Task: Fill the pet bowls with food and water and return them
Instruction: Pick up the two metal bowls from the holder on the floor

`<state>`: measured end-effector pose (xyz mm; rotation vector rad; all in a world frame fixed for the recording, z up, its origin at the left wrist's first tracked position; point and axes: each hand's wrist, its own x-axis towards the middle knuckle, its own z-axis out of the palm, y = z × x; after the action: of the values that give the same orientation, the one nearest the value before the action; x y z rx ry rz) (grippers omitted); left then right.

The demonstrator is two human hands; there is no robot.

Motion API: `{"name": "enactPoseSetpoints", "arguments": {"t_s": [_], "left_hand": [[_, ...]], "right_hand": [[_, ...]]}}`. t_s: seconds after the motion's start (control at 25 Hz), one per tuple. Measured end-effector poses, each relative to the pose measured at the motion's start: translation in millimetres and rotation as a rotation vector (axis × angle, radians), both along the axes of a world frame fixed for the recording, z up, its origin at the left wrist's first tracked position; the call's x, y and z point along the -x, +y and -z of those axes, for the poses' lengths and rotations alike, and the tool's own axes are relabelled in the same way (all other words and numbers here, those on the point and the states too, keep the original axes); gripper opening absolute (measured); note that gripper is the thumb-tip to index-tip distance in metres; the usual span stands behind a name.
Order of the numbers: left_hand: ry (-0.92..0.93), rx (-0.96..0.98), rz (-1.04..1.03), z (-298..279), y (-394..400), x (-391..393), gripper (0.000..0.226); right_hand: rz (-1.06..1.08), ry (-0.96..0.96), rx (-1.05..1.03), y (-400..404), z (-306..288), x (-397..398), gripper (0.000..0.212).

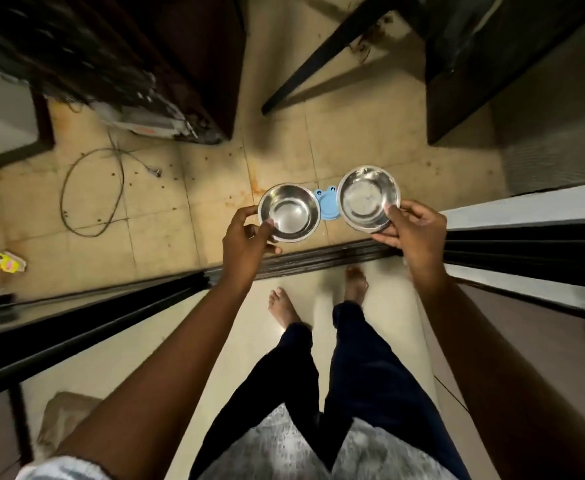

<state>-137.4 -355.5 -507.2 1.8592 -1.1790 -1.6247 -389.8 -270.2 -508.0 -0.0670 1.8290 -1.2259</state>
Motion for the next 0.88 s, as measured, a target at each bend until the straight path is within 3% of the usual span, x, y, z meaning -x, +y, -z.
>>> {"name": "enactPoseSetpoints", "arguments": {"t_s": [0.12,0.28,0.44,0.88], "left_hand": [[0.11,0.029,0.037,-72.2,5.0,-11.9,0.03],[0.161,0.111,0.171,-125.3,11.5,-14.8,0.027],[0.176,0.171,0.26,-163.0,21.4,-6.7,0.035],[0.32,0.195,0.551,-230.7,111.3,69.7,0.029]], "right_hand": [[0.067,0.016,0.067,28.7,-82.7,-16.5,0.004],[0.121,0.086,0.085,60.5,-140.7,-33.5,0.009],[0.171,0.09,0.11,91.5,-178.6,-39.0,0.028],[0.367,0.166,0.175,246.2,-228.2,-7.4,0.02]]}}
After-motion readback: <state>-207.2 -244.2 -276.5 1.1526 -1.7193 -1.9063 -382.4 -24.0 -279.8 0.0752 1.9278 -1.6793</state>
